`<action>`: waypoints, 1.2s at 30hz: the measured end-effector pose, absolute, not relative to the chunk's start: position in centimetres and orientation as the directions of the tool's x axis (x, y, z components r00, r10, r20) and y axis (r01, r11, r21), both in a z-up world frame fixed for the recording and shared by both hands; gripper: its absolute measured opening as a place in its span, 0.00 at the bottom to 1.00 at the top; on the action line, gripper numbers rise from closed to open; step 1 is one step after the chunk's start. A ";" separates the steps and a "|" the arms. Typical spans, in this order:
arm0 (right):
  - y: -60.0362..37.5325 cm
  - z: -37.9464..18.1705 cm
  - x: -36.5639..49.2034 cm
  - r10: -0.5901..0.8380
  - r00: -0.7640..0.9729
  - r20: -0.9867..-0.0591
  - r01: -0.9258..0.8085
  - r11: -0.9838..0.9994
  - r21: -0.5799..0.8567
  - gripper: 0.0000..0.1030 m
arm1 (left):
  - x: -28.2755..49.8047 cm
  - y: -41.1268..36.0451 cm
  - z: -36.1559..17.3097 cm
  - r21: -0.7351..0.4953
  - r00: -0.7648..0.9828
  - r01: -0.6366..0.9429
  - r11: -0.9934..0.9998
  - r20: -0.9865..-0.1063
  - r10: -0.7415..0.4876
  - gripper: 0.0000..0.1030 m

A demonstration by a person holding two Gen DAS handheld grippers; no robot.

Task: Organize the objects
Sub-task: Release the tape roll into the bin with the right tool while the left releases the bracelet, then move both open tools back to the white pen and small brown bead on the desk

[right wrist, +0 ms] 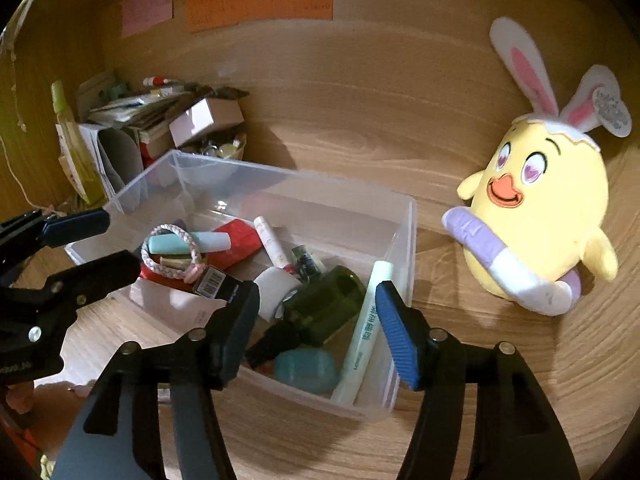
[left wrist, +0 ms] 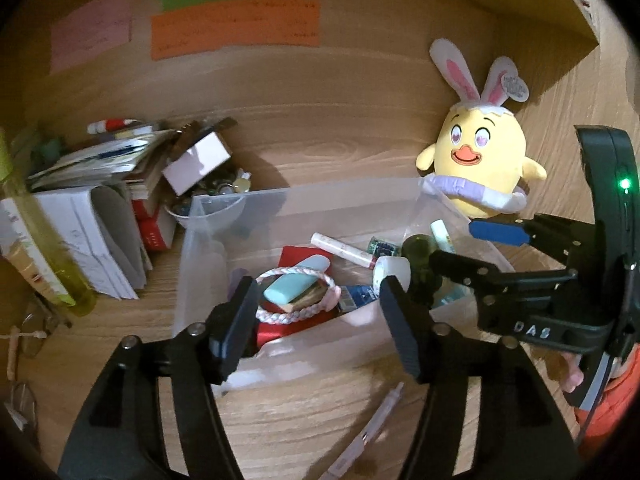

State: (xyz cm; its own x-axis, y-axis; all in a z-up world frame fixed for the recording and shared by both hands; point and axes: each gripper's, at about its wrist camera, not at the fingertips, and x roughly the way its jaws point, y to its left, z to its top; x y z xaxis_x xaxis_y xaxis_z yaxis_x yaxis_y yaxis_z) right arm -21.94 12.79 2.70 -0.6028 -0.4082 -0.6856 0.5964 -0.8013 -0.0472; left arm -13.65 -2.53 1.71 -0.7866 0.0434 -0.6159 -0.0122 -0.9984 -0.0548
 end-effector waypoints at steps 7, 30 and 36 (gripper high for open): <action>13.7 3.9 -19.9 -0.437 -0.607 -0.663 0.604 -0.797 -0.028 0.56 | -11.3 -3.2 2.1 -0.052 -0.802 0.001 -0.999 -0.597 0.030 0.68; 9.5 -2.3 -10.7 -0.562 -0.321 -0.762 0.782 -0.611 0.121 0.50 | -4.3 -7.5 -3.7 -0.087 -0.656 0.107 -0.990 -0.755 -0.004 0.67; 7.2 -3.8 -9.7 -0.551 -0.260 -0.793 0.824 -0.555 0.116 0.30 | -3.6 -7.8 -4.1 -0.099 -0.642 0.101 -0.990 -0.766 0.011 0.46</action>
State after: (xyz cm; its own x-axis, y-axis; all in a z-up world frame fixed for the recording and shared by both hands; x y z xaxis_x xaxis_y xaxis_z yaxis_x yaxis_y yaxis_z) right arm -9.70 7.22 -3.85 -0.2597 -0.5511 -0.7930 0.8236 -0.5552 0.1161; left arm -3.56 -7.79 -4.06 -0.6423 0.0108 -0.7664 0.1012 -0.9899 -0.0988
